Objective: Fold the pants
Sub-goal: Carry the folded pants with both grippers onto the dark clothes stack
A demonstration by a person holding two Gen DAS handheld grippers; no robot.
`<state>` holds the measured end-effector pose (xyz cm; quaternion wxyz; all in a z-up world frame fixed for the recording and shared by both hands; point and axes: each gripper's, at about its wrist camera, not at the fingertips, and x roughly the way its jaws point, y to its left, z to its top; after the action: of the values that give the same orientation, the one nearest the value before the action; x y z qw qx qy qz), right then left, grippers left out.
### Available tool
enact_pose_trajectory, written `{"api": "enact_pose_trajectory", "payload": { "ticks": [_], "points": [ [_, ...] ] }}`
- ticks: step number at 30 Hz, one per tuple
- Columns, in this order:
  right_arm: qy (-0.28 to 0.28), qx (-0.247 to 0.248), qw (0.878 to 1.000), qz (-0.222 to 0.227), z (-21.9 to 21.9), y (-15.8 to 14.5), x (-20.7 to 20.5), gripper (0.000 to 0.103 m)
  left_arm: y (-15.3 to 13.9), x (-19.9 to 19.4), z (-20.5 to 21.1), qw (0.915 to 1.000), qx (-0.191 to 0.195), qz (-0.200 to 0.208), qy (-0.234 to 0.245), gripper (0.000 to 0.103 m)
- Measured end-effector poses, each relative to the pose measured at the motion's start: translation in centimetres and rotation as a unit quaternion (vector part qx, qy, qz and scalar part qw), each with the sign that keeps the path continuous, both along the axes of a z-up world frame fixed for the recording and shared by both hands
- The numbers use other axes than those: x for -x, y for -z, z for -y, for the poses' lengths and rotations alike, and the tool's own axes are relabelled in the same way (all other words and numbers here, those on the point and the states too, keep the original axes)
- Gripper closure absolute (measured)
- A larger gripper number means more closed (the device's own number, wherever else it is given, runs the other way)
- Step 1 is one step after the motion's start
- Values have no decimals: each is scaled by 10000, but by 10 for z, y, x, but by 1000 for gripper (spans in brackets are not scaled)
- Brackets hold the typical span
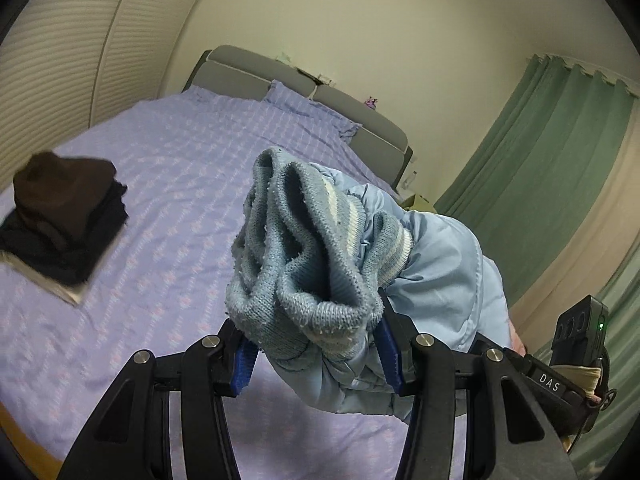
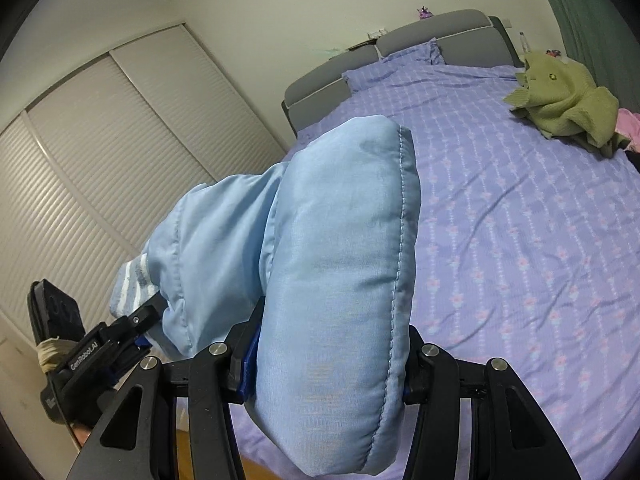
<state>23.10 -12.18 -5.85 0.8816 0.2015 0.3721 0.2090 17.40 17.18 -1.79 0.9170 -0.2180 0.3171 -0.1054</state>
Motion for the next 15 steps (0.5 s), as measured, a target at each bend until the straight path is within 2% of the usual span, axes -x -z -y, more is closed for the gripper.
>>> {"api": "enact_pose_trajectory", "payload": {
  "ticks": [8, 15],
  "points": [
    [533, -241, 9983, 0, -96, 7, 16, 52, -16, -10, -89, 9982, -428, -7, 428, 53],
    [269, -25, 9996, 13, -144, 4, 3, 52, -13, -13, -138, 9993, -331, -2, 147, 53]
  ]
}}
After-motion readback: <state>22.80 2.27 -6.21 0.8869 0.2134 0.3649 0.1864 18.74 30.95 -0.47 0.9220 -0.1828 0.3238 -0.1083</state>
